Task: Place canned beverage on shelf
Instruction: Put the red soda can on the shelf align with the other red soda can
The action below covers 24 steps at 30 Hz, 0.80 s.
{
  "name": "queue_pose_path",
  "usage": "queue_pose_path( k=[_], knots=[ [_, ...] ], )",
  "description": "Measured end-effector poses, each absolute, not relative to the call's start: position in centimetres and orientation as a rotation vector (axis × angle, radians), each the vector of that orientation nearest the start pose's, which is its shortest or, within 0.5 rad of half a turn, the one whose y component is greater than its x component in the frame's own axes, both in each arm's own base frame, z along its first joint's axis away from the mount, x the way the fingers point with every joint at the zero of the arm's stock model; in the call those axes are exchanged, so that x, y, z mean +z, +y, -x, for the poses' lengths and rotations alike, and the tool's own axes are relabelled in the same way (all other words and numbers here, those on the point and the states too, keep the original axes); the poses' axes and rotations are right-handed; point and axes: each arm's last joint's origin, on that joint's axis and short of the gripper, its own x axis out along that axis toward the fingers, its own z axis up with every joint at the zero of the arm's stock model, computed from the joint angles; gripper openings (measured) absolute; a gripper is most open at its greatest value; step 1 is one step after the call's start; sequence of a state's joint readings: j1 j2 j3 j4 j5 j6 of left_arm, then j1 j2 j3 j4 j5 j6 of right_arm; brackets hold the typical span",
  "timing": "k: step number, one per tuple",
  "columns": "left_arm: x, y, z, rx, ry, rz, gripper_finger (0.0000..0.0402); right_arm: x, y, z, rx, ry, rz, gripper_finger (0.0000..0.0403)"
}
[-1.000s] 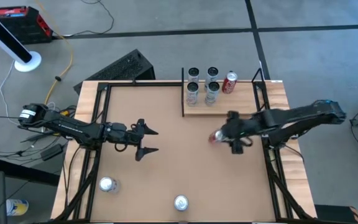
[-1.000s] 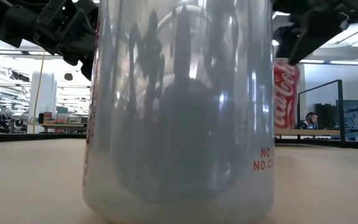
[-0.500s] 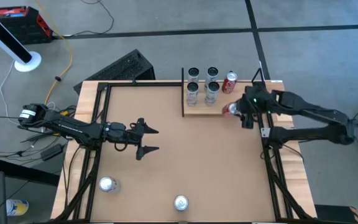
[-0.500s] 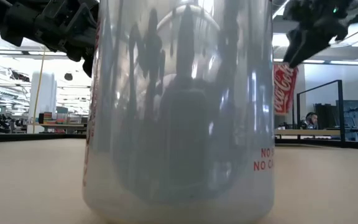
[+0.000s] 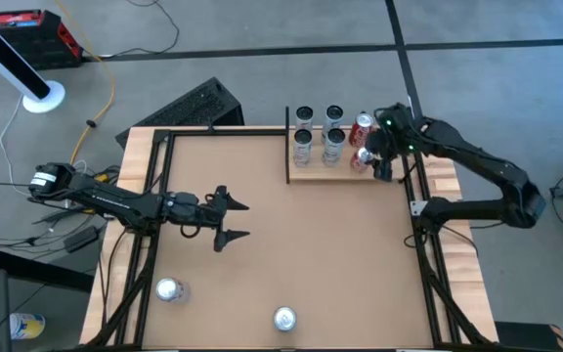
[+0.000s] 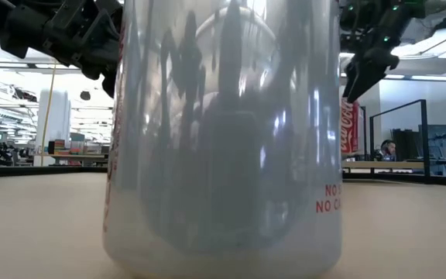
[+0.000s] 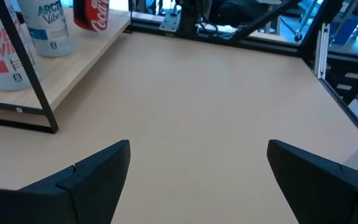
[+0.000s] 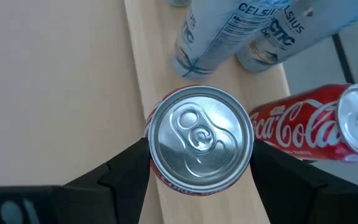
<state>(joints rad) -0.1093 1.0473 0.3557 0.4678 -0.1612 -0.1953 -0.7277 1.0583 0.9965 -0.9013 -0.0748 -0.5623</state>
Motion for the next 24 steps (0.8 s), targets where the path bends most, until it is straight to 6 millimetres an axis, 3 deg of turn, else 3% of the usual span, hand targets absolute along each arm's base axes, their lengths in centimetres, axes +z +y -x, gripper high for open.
queue_pose_path(
  k=[12,24],
  knots=[
    [19.9,-1.8,-20.8,0.073,0.232,0.180,0.0364,28.7,-15.6,-15.3,-0.336,1.096,0.074,0.0275],
    [19.9,-1.9,-20.8,0.056,0.232,0.193,0.0364,28.9,-15.5,-14.9,-0.344,1.083,0.071,0.0313]
  ],
)
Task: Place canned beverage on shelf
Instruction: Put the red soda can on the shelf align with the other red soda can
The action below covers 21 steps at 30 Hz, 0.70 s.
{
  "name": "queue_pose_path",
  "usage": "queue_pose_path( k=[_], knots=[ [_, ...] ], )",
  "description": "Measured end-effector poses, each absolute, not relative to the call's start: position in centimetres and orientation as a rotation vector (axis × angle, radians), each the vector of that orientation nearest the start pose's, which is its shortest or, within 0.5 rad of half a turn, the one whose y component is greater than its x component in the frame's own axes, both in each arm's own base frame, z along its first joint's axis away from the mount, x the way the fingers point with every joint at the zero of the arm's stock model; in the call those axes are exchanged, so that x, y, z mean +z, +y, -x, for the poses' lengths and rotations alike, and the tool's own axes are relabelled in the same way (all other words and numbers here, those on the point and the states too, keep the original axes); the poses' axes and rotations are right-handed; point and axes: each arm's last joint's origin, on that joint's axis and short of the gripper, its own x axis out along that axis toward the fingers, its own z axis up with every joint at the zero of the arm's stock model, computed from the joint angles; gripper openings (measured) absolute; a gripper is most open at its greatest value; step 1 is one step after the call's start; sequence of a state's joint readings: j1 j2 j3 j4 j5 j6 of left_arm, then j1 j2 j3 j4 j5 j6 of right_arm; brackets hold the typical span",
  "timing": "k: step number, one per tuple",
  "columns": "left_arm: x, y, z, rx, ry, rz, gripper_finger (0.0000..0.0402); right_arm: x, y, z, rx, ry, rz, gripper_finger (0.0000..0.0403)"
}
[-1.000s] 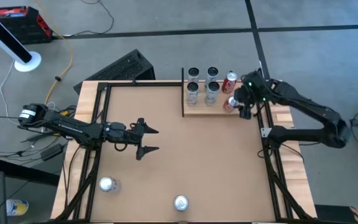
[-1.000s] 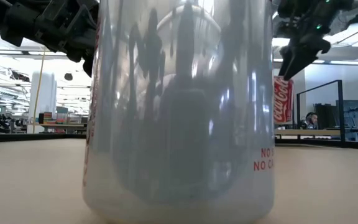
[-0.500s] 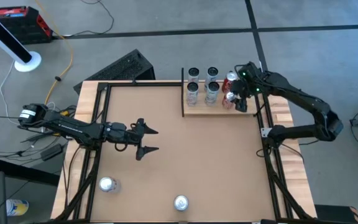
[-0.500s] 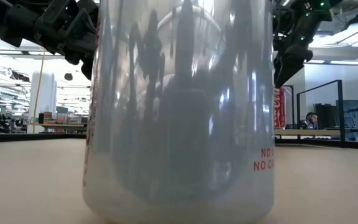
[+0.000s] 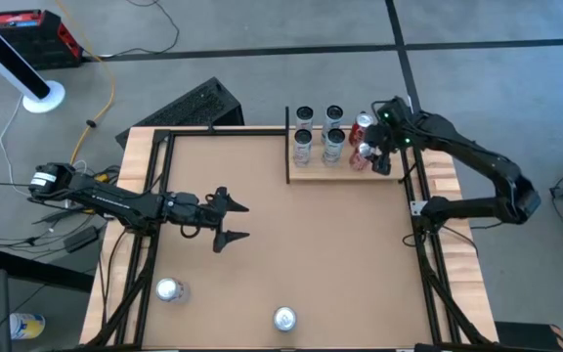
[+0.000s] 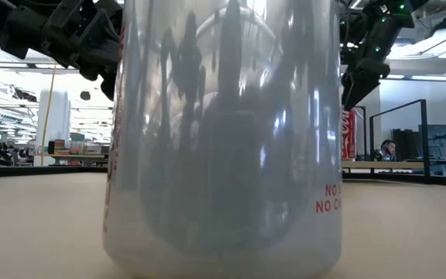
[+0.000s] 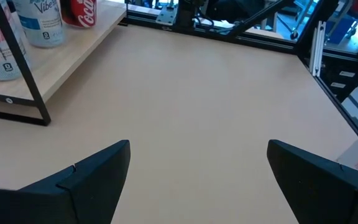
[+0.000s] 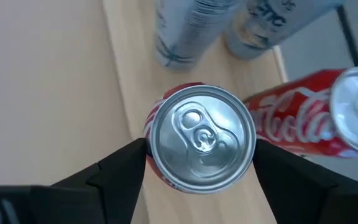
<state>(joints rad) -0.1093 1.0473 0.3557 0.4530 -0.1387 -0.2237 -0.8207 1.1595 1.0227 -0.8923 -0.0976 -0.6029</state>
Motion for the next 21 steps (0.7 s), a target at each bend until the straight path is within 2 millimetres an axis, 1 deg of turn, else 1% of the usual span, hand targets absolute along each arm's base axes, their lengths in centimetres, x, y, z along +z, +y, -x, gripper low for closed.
queue_pose_path(
  k=[14,18,21],
  knots=[
    [19.9,-1.9,-20.8,0.057,0.231,0.199,0.0364,30.3,-14.9,-14.1,-0.427,1.052,0.179,0.0319],
    [19.9,-1.9,-20.8,0.057,0.231,0.200,0.0364,30.8,-14.0,-13.6,-0.445,1.049,0.171,0.0319],
    [19.9,-1.9,-20.8,0.057,0.232,0.201,0.0364,30.9,-12.9,-13.2,-0.432,1.067,0.126,0.0315]
  ],
)
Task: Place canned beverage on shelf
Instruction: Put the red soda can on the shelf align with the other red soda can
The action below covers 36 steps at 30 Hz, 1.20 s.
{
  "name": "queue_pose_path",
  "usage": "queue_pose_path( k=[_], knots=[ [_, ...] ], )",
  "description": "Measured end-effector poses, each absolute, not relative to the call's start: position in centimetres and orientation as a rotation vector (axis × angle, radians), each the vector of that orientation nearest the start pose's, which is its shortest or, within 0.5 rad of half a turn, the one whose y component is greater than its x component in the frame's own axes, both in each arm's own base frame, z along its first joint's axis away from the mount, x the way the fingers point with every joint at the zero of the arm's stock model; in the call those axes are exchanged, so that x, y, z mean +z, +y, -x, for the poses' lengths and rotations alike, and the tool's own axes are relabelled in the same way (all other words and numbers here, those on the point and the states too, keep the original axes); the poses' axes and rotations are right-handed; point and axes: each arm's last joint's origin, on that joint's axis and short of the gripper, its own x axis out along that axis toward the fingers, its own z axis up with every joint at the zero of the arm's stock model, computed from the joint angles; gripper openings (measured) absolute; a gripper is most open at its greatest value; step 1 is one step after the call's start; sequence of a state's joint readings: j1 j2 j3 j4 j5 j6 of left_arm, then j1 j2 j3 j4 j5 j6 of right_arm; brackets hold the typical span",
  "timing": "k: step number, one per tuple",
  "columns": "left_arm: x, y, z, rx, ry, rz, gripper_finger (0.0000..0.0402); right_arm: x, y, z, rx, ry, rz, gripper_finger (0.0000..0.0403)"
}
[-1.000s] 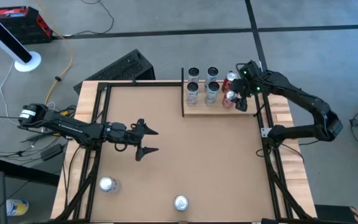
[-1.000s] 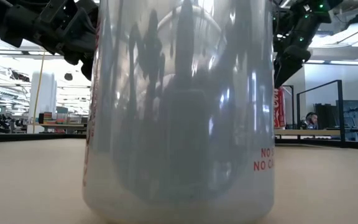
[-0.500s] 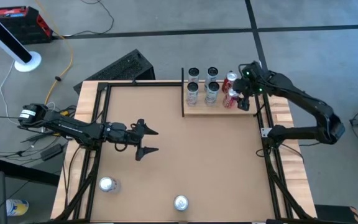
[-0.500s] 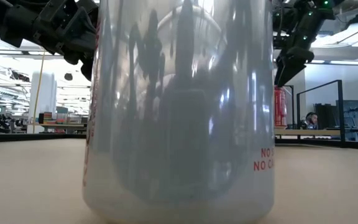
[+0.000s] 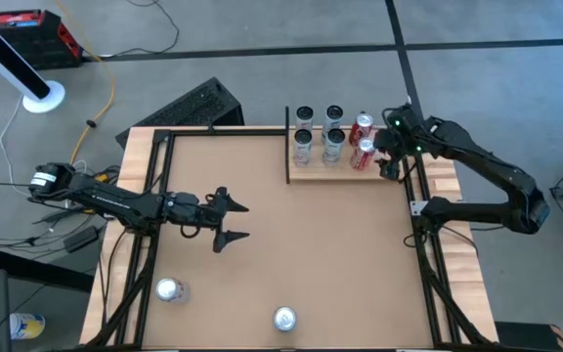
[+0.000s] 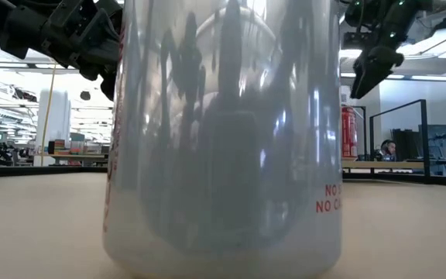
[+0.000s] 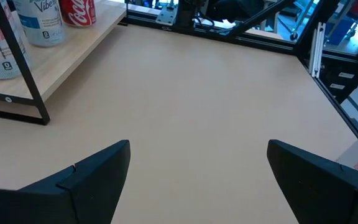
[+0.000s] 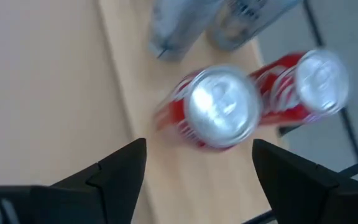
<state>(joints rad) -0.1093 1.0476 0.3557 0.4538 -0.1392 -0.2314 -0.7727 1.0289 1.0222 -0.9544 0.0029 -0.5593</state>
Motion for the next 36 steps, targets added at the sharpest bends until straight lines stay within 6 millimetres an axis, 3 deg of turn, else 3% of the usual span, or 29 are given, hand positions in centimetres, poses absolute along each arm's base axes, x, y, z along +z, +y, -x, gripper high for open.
queue_pose_path(
  k=[5,9,11,15,16,21,25,36],
  knots=[
    [19.9,-1.9,-20.8,0.058,0.231,0.201,0.0364,30.4,-11.4,-13.0,-0.394,1.136,0.025,0.0291],
    [20.0,-1.9,-20.8,0.059,0.227,0.202,0.0364,29.2,-11.3,-13.7,-0.363,1.160,-0.007,0.0244],
    [20.0,-1.9,-20.8,0.059,0.223,0.206,0.0364,28.4,-11.4,-14.0,-0.326,1.189,-0.027,0.0195],
    [20.0,-1.9,-20.8,0.060,0.225,0.218,0.0364,27.8,-12.2,-14.0,-0.337,1.213,-0.038,0.0047],
    [20.0,-1.9,-20.8,0.060,0.225,0.219,0.0364,27.8,-12.5,-13.9,-0.346,1.207,-0.034,0.0025],
    [20.0,-1.9,-20.8,0.060,0.228,0.215,0.0364,28.0,-14.1,-13.2,-0.439,1.145,-0.067,0.0019],
    [19.8,-1.9,-20.8,0.062,0.249,0.211,0.0364,28.0,-14.8,-12.9,-0.380,1.067,-0.129,0.0015],
    [19.7,-1.9,-20.7,0.066,0.256,0.211,0.0364,27.7,-15.9,-12.9,-0.418,1.069,-0.119,0.0015]
  ],
)
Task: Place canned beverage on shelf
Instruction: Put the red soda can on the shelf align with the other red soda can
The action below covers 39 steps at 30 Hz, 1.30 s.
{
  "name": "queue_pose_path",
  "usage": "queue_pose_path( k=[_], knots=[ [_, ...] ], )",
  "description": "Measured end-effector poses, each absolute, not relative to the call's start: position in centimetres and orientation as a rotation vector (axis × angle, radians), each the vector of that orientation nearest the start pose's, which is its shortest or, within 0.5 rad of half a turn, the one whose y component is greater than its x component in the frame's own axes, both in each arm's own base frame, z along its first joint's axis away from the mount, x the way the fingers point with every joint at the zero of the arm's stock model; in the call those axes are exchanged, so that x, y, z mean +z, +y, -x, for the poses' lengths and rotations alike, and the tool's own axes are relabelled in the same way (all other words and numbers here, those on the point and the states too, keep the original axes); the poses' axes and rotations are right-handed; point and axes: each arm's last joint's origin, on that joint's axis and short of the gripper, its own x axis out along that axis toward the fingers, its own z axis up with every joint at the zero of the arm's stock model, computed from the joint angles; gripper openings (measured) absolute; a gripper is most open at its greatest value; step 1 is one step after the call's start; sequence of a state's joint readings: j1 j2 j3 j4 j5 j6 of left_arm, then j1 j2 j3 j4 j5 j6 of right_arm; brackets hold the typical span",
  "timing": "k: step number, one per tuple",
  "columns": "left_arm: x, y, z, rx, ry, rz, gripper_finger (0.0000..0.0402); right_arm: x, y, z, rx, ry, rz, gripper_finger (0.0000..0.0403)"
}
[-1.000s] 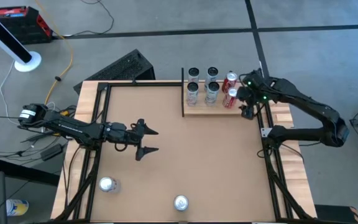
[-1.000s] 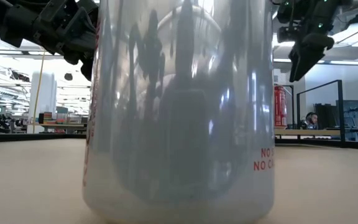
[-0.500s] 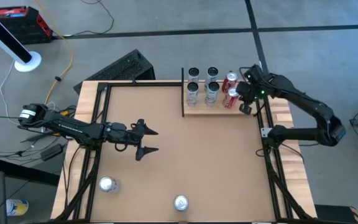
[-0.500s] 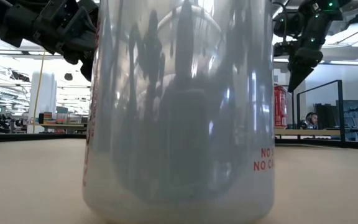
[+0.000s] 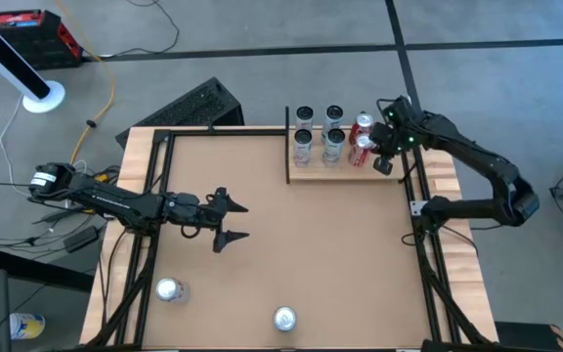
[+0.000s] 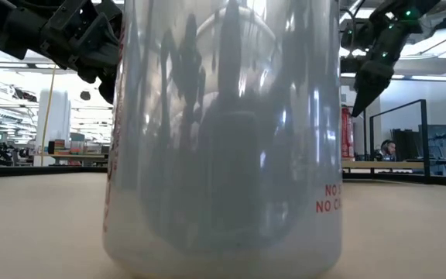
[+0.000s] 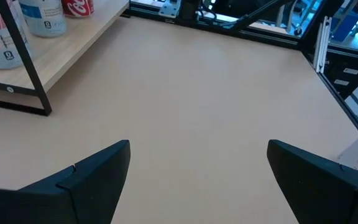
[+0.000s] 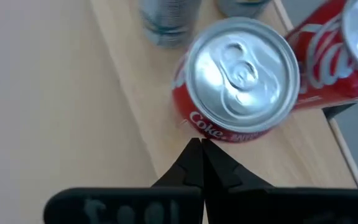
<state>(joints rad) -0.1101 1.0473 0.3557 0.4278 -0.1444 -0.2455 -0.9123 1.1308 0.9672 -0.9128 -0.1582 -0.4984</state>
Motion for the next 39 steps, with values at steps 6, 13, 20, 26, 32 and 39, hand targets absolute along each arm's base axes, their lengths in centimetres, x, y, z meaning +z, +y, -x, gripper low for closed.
queue_pose_path(
  k=[6,13,20,26,32,39],
  knots=[
    [19.7,-1.9,-20.7,0.067,0.254,0.218,0.0364,26.5,-17.2,-13.6,-0.464,1.143,-0.115,0.0015],
    [19.7,-1.9,-20.7,0.067,0.254,0.215,0.0364,25.9,-17.3,-13.6,-0.509,1.227,-0.104,0.0015],
    [19.5,-1.9,-20.7,0.071,0.274,0.220,0.0364,28.2,-14.4,-13.4,-0.417,1.104,-0.029,0.0016],
    [19.6,-1.9,-20.7,0.072,0.263,0.222,0.0364,29.8,-13.8,-14.4,-0.425,0.908,0.017,0.0016],
    [19.8,-1.8,-20.8,0.093,0.238,0.235,0.0364,29.1,-14.9,-16.6,-0.486,0.884,0.011,0.0016],
    [19.8,-1.8,-20.8,0.089,0.240,0.209,0.0364,28.6,-15.0,-17.2,-0.539,0.929,0.044,0.0016]
  ],
)
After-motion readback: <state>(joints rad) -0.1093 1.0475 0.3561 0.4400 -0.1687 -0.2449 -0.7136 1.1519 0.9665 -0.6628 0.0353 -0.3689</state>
